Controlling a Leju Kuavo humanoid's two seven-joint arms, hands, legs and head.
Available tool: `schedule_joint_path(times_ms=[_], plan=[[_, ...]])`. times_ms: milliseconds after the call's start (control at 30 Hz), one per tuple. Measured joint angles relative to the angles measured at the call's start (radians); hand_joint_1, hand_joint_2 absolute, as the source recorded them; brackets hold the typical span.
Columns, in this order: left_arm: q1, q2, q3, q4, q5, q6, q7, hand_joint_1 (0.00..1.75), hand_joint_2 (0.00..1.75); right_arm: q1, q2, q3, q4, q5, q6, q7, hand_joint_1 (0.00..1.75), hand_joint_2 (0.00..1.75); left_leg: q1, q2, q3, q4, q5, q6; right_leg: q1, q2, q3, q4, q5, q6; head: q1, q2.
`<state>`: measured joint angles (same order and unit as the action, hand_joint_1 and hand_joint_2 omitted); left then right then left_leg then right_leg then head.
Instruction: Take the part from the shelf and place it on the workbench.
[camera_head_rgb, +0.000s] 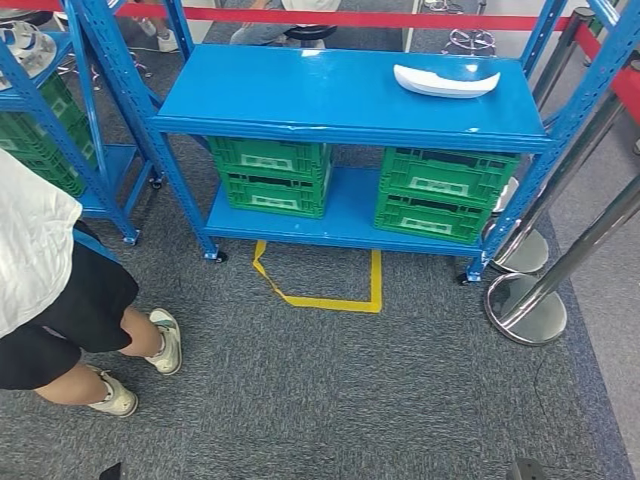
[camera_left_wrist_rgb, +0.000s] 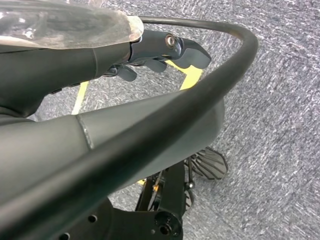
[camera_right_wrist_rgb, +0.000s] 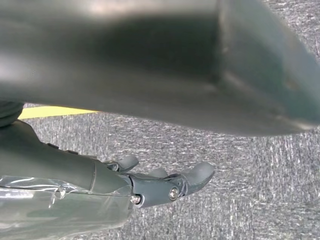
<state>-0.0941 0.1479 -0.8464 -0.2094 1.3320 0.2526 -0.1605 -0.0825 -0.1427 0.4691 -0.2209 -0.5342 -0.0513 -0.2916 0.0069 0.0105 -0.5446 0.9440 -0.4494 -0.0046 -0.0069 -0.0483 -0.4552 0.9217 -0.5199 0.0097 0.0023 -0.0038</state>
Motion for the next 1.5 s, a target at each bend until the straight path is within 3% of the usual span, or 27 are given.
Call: schedule_joint_path(times_ms=[200, 267, 333, 400, 433, 467, 500, 567, 600, 633, 700, 733, 867, 1033, 1100, 1200, 1267, 1500], plan=[[0.0, 0.002, 0.0, 0.0, 0.007, 0.003, 0.001, 0.0, 0.0, -0.001, 0.0, 0.0, 0.0, -0.013, 0.004, -0.007, 0.0, 0.0, -0.004, -0.001, 0.001, 0.004, -0.005, 0.01, -0.007, -0.004, 0.005, -0.004, 0.0, 0.006, -0.006, 0.0], [0.0, 0.002, 0.0, 0.0, 0.008, 0.003, 0.001, 0.0, 0.0, -0.002, 0.0, 0.0, 0.0, -0.014, 0.004, -0.008, 0.0, 0.0, 0.003, -0.001, 0.012, -0.015, 0.001, 0.017, -0.007, 0.003, 0.007, 0.001, -0.008, 0.011, -0.007, 0.0], [0.0, 0.001, 0.0, 0.0, 0.008, 0.003, 0.001, 0.0, 0.0, -0.001, 0.0, 0.0, 0.0, -0.015, 0.004, -0.008, 0.0, 0.0, 0.011, 0.001, 0.026, -0.034, 0.007, 0.024, -0.007, 0.026, -0.024, 0.074, -0.052, 0.014, 0.001, 0.0], [-0.001, 0.001, 0.0, 0.0, 0.008, 0.003, 0.001, 0.0, 0.0, 0.0, 0.0, 0.0, 0.0, -0.016, 0.004, -0.008, 0.0, 0.0, 0.011, 0.002, 0.03, -0.036, 0.006, 0.025, -0.011, 0.042, -0.099, 0.219, -0.116, 0.018, 0.012, 0.0], [-0.002, 0.001, 0.0, 0.0, 0.007, 0.003, 0.001, 0.0, 0.0, 0.001, 0.0, 0.0, 0.0, -0.017, 0.004, -0.008, 0.0, 0.0, 0.012, 0.001, 0.032, -0.036, 0.004, 0.024, -0.014, 0.044, -0.132, 0.278, -0.133, 0.022, 0.015, 0.0], [-0.002, 0.0, 0.0, 0.0, 0.006, 0.003, 0.001, 0.0, 0.0, 0.003, 0.0, 0.0, 0.0, -0.017, 0.004, -0.008, 0.0, 0.0, 0.013, -0.001, 0.034, -0.036, 0.002, 0.022, -0.018, 0.044, -0.149, 0.301, -0.129, 0.026, 0.018, 0.0], [-0.001, 0.0, 0.0, 0.0, 0.005, 0.003, 0.001, 0.0, 0.0, 0.005, 0.0, 0.0, 0.0, -0.018, 0.004, -0.008, 0.0, 0.0, 0.016, -0.003, 0.037, -0.034, -0.001, 0.018, -0.022, 0.044, -0.146, 0.284, -0.103, 0.031, 0.019, 0.0], [0.0, -0.001, -0.001, 0.0, 0.004, 0.003, 0.001, 0.0, 0.0, 0.007, -0.001, 0.0, 0.001, -0.02, 0.004, -0.008, 0.0, 0.0, 0.024, -0.009, 0.042, -0.024, -0.011, 0.003, -0.034, 0.044, -0.099, 0.165, -0.024, 0.042, 0.026, 0.0], [-0.001, -0.001, -0.001, 0.0, 0.003, 0.003, 0.001, 0.0, 0.0, 0.007, -0.001, 0.0, 0.001, -0.02, 0.005, -0.008, 0.0, 0.0, 0.025, -0.011, 0.041, -0.016, -0.017, -0.006, -0.037, 0.047, -0.077, 0.109, 0.001, 0.048, 0.032, 0.0], [-0.002, 0.0, -0.001, 0.0, 0.002, 0.003, 0.001, 0.0, 0.0, 0.006, -0.001, 0.0, 0.001, -0.021, 0.005, -0.008, 0.0, 0.0, 0.024, -0.014, 0.038, -0.007, -0.022, -0.016, -0.039, 0.05, -0.063, 0.073, 0.014, 0.044, 0.037, 0.0], [-0.004, 0.003, -0.003, 0.0, 0.0, 0.003, 0.001, 0.0, 0.0, 0.006, 0.0, 0.0, 0.001, -0.021, 0.006, -0.008, 0.0, 0.0, 0.022, -0.018, 0.034, 0.003, -0.027, -0.028, -0.036, 0.055, -0.058, 0.059, 0.012, 0.03, 0.037, 0.0], [-0.004, 0.003, -0.004, 0.0, -0.001, 0.003, 0.002, 0.0, 0.0, 0.006, 0.001, 0.0, 0.001, -0.021, 0.006, -0.008, 0.0, 0.0, 0.022, -0.019, 0.032, 0.005, -0.026, -0.028, -0.036, 0.056, -0.057, 0.06, 0.014, 0.022, 0.032, 0.0], [-0.004, 0.006, -0.004, 0.0, -0.002, 0.003, 0.002, 0.0, 0.0, 0.007, 0.002, 0.0, 0.002, -0.023, 0.006, -0.009, 0.0, 0.0, 0.022, -0.02, 0.033, -0.001, -0.013, -0.008, -0.035, 0.057, -0.058, 0.059, 0.018, 0.015, 0.004, 0.0], [-0.005, 0.008, -0.006, 0.0, -0.003, 0.003, 0.002, 0.0, 0.0, 0.006, 0.002, 0.0, 0.002, -0.023, 0.006, -0.01, 0.0, 0.0, 0.023, -0.019, 0.036, -0.012, -0.009, -0.001, -0.028, 0.057, -0.056, 0.059, 0.014, 0.004, -0.026, 0.0], [-0.005, 0.007, -0.008, 0.0, -0.003, 0.003, 0.002, 0.0, 0.0, 0.006, 0.002, 0.0, 0.001, -0.023, 0.006, -0.01, 0.0, 0.0, 0.025, -0.019, 0.037, -0.016, -0.011, -0.007, -0.025, 0.055, -0.056, 0.06, 0.013, 0.001, -0.032, 0.0], [-0.004, 0.007, -0.008, 0.0, -0.004, 0.002, 0.002, 0.0, 0.0, 0.005, 0.002, 0.0, 0.001, -0.025, 0.006, -0.011, 0.0, 0.0, 0.031, -0.019, 0.038, -0.02, -0.014, -0.037, -0.021, 0.054, -0.057, 0.061, 0.012, -0.001, -0.034, 0.0], [-0.004, 0.006, -0.009, 0.0, -0.005, 0.001, 0.002, 0.0, 0.0, 0.006, 0.002, 0.0, 0.001, -0.027, 0.006, -0.012, 0.0, 0.0, 0.033, -0.019, 0.037, -0.02, -0.015, -0.051, -0.02, 0.054, -0.056, 0.061, 0.012, -0.001, -0.032, 0.0], [-0.004, 0.006, -0.01, 0.0, -0.004, 0.0, 0.003, 0.0, 0.0, 0.005, 0.002, 0.0, 0.001, -0.028, 0.006, -0.015, 0.0, 0.0, 0.027, -0.019, 0.035, -0.013, -0.018, -0.05, -0.022, 0.054, -0.053, 0.058, 0.014, 0.0, -0.026, 0.0]])
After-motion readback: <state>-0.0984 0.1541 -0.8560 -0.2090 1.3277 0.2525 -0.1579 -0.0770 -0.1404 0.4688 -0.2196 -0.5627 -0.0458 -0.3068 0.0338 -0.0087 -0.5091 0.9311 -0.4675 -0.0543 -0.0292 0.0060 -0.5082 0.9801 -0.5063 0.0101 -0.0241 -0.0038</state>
